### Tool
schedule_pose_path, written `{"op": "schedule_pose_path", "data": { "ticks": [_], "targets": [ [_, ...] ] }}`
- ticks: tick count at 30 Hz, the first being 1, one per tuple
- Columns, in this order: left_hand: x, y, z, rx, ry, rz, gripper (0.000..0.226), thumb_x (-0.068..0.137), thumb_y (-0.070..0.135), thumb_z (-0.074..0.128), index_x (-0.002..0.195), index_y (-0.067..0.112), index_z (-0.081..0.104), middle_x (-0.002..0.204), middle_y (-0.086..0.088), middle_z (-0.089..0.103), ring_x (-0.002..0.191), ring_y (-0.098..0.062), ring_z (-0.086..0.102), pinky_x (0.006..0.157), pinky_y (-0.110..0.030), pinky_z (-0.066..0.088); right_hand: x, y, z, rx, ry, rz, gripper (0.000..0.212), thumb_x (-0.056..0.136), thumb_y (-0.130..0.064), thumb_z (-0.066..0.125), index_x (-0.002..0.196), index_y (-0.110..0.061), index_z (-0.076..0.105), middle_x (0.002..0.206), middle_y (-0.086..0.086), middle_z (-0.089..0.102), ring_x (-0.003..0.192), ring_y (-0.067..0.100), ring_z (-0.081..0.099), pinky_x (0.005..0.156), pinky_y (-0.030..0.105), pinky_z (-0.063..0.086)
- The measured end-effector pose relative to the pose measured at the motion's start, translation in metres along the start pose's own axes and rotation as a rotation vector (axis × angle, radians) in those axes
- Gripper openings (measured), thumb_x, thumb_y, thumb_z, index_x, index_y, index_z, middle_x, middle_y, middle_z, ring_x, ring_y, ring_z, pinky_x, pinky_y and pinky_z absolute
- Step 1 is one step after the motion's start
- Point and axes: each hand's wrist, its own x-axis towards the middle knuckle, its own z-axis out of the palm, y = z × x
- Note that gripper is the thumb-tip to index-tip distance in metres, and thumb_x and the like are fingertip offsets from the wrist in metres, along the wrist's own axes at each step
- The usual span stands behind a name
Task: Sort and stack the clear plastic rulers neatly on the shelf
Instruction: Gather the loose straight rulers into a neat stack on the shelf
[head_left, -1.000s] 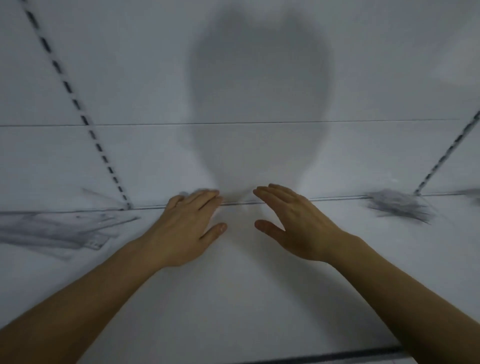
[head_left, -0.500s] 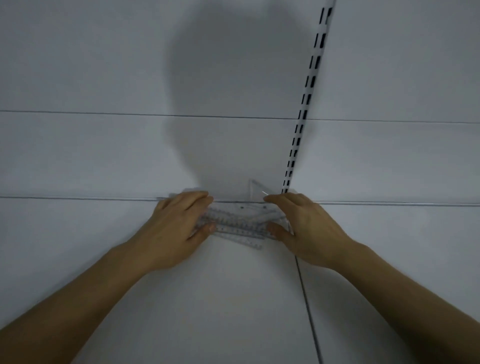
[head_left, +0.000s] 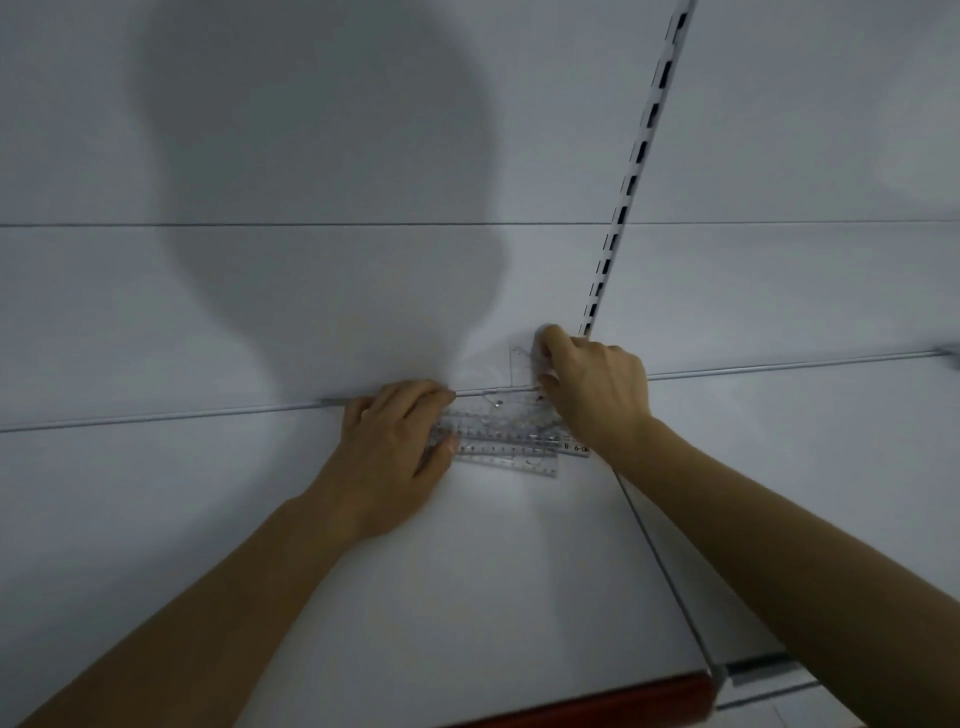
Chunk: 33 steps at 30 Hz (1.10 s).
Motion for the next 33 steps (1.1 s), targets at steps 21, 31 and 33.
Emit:
{"op": "schedule_pose_path", "data": {
  "ticks": [21, 31, 33],
  "targets": [
    [-0.003, 0.016, -0.023, -0.739, 0.242, -0.082, 0.02, 0.106, 0.007, 0.042, 0.097, 0.023, 0.05, 0.078, 0.0, 0.069, 0.055, -0.019, 0.064, 0.057, -0.034, 0.052, -0.023, -0.027, -0.043, 0.768, -0.249, 0.025, 0.04, 0.085, -0.01, 0.077, 0.123, -0.02, 0.067, 0.107, -0.005, 0.072, 0.1, 0.007, 0.066, 0.098, 0.025, 0.052],
    [-0.008, 0.017, -0.024, -0.553, 0.204, 0.04, 0.015, 0.105, 0.014, 0.045, 0.109, 0.02, 0.059, 0.093, 0.009, 0.073, 0.062, 0.01, 0.058, 0.062, -0.011, 0.042, -0.027, 0.013, -0.037, 0.41, -0.398, -0.226, 0.038, 0.089, -0.011, 0.071, 0.125, -0.022, 0.071, 0.126, -0.005, 0.065, 0.113, 0.015, 0.06, 0.101, 0.027, 0.048],
    [-0.009, 0.018, -0.025, -0.541, 0.188, 0.042, 0.015, 0.103, 0.01, 0.048, 0.107, 0.018, 0.06, 0.095, 0.01, 0.074, 0.062, 0.01, 0.06, 0.062, -0.014, 0.047, -0.029, 0.013, -0.039, 0.4, -0.343, -0.238, 0.028, 0.093, -0.012, 0.069, 0.119, -0.022, 0.075, 0.119, -0.004, 0.071, 0.106, 0.015, 0.065, 0.096, 0.03, 0.052]
  ]
}}
